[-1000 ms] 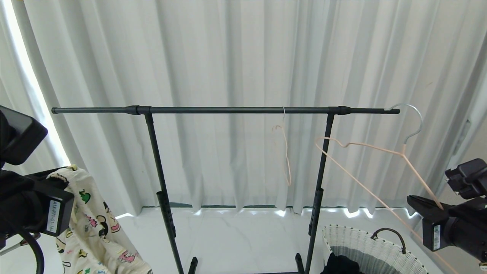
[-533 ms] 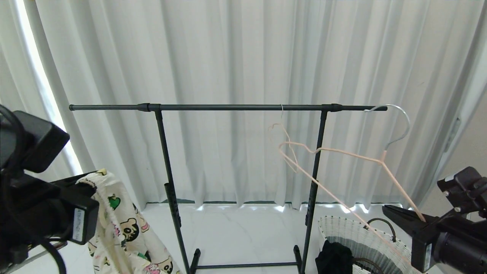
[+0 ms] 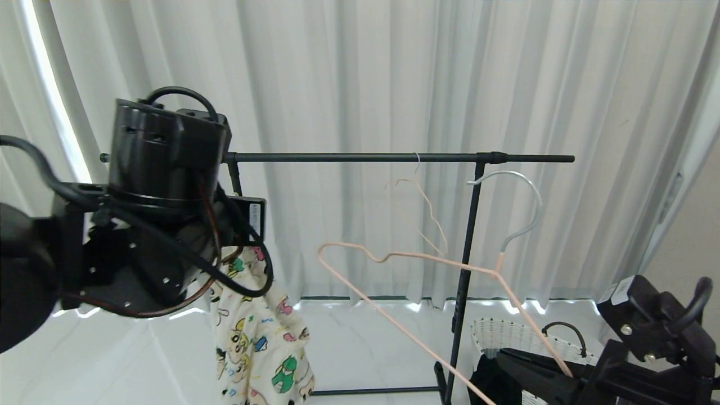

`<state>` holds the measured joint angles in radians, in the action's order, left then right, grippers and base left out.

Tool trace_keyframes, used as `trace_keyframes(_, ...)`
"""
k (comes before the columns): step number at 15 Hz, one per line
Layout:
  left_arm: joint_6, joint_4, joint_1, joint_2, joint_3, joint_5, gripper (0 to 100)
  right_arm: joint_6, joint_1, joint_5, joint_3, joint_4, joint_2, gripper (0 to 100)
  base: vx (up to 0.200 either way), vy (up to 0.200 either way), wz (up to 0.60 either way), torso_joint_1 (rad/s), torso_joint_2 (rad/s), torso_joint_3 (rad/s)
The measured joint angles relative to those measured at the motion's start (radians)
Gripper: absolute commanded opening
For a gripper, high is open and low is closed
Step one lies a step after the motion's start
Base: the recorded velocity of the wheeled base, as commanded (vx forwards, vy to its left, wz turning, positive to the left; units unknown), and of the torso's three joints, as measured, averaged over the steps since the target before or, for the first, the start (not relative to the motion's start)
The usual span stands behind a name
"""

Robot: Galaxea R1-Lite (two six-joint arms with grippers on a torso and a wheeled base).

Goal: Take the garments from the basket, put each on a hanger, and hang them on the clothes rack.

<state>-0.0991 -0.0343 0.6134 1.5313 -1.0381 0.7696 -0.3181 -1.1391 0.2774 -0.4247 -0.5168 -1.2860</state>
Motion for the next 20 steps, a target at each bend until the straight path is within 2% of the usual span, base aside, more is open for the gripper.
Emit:
trace_keyframes(4, -0.034, 0.000, -0.024, 0.092, -0.058, 0.000, 0, -0.017, -0.026, -0.083, -0.049, -0.006, -0.070, 0, 0.000, 0.000, 0.00, 0.000, 0.00, 0.000)
trace_keyframes(7, -0.057, 0.000, -0.056, 0.116, -0.069, -0.001, 0, -0.017, -0.027, -0.087, -0.053, -0.008, -0.090, 0, 0.000, 0.000, 0.00, 0.000, 0.00, 0.000)
trace_keyframes(9, -0.057, 0.000, -0.053, 0.117, -0.069, -0.003, 0, -0.017, -0.015, -0.087, -0.058, -0.054, -0.113, 0, 0.000, 0.000, 0.00, 0.000, 0.00, 0.000)
trace_keyframes(11, -0.057, 0.000, -0.041, 0.117, -0.069, -0.003, 0, -0.016, -0.003, -0.087, -0.063, -0.096, -0.142, 0, 0.000, 0.000, 0.00, 0.000, 0.00, 0.000)
trace_keyframes(20, -0.060, 0.000, 0.026, 0.114, -0.074, -0.006, 0, -0.016, 0.033, -0.105, -0.156, -0.101, -0.209, 0, 0.000, 0.000, 0.00, 0.000, 0.00, 0.000)
